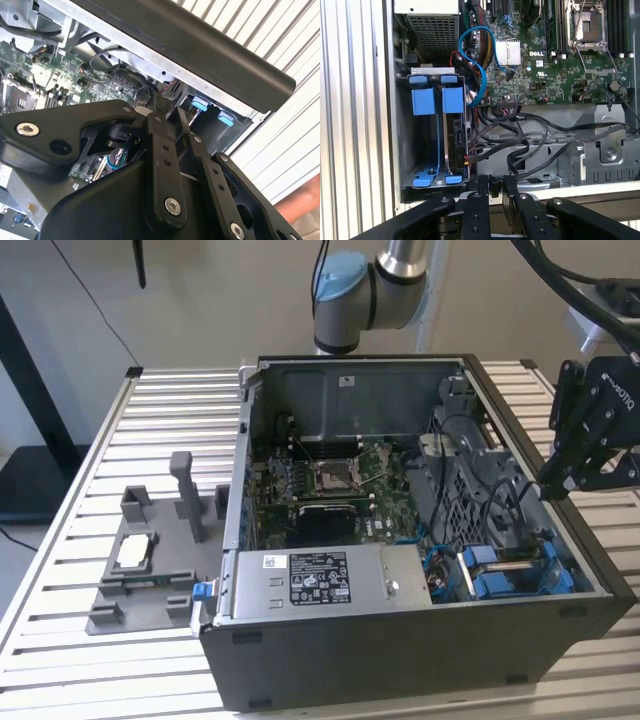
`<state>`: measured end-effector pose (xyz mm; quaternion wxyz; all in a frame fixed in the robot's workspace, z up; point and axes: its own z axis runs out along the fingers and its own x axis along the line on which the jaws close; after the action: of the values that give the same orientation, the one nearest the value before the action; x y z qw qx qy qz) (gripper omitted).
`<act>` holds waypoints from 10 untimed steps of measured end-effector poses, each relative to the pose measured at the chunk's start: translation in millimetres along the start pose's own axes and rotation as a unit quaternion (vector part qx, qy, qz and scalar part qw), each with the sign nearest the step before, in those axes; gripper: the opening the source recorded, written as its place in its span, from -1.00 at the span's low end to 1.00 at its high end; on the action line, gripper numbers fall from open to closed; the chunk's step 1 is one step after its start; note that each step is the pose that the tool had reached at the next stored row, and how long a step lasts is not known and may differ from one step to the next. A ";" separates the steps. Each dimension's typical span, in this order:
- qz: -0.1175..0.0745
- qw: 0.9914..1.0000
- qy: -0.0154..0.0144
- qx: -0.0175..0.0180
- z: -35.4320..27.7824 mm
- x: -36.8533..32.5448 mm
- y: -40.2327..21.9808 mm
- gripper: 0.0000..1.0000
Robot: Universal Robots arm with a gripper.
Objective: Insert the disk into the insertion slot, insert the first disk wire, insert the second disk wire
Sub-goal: 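Insert the second disk wire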
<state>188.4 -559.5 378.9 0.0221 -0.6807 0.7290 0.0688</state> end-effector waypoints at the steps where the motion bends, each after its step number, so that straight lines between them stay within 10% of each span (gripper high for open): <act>1: 0.000 1.000 0.000 0.000 0.0 0.0 0.0 -0.47; 10: 0.000 1.000 0.000 -0.002 0.0 0.0 0.0 -0.69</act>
<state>188.4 -559.5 378.9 0.0208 -0.6806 0.7290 0.0699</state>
